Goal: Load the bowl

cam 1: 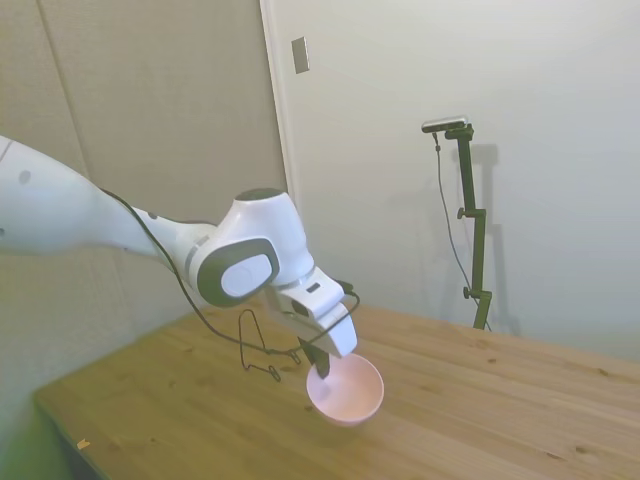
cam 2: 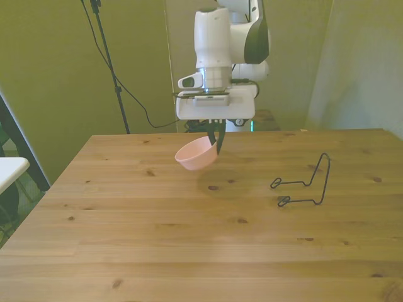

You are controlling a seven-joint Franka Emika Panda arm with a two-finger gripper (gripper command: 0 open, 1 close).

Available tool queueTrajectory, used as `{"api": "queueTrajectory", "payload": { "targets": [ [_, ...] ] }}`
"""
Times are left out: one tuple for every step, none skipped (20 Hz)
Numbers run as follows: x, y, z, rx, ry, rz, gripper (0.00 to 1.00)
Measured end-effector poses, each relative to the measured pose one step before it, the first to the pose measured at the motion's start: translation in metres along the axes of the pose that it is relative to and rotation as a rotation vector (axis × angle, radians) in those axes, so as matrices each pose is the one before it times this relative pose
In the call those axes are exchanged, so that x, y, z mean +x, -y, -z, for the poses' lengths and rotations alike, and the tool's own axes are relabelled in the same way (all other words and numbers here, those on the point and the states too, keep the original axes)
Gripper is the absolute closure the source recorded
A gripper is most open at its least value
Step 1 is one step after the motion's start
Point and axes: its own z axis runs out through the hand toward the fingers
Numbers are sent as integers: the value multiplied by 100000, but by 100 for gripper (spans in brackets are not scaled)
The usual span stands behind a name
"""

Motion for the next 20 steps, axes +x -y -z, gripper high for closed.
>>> {"api": "queueTrajectory", "payload": {
  "targets": [
    [-388,1072,808,2198,599,1181,100],
    [-345,1068,645,1829,507,1427,100],
    [-330,1059,475,1560,675,1009,100],
    [-303,1034,356,1145,612,1212,100],
    [-141,1744,-33,363,521,2286,100],
    [42,51,5,289,145,-9,100],
    [41,110,-108,1243,1007,102,100],
    [17,212,-268,1856,1621,633,100],
    [-61,349,-415,2915,2576,796,100],
    [-107,434,-503,3393,2860,1357,100],
    [-109,430,-489,2612,2243,1200,100],
    [-297,453,-500,2682,2443,943,100],
    [-334,358,-383,2717,2198,1348,100],
    [-401,337,-264,1936,2050,1361,100],
    [-530,295,-264,1579,3067,1342,100],
    [-492,181,-244,1102,2648,1258,100],
    [-439,91,-267,1016,2305,856,100],
    [-342,59,-232,1110,2240,654,100],
    [-252,121,-181,1330,1895,579,100],
    [-251,117,-198,1215,1977,530,100]
  ]
}}
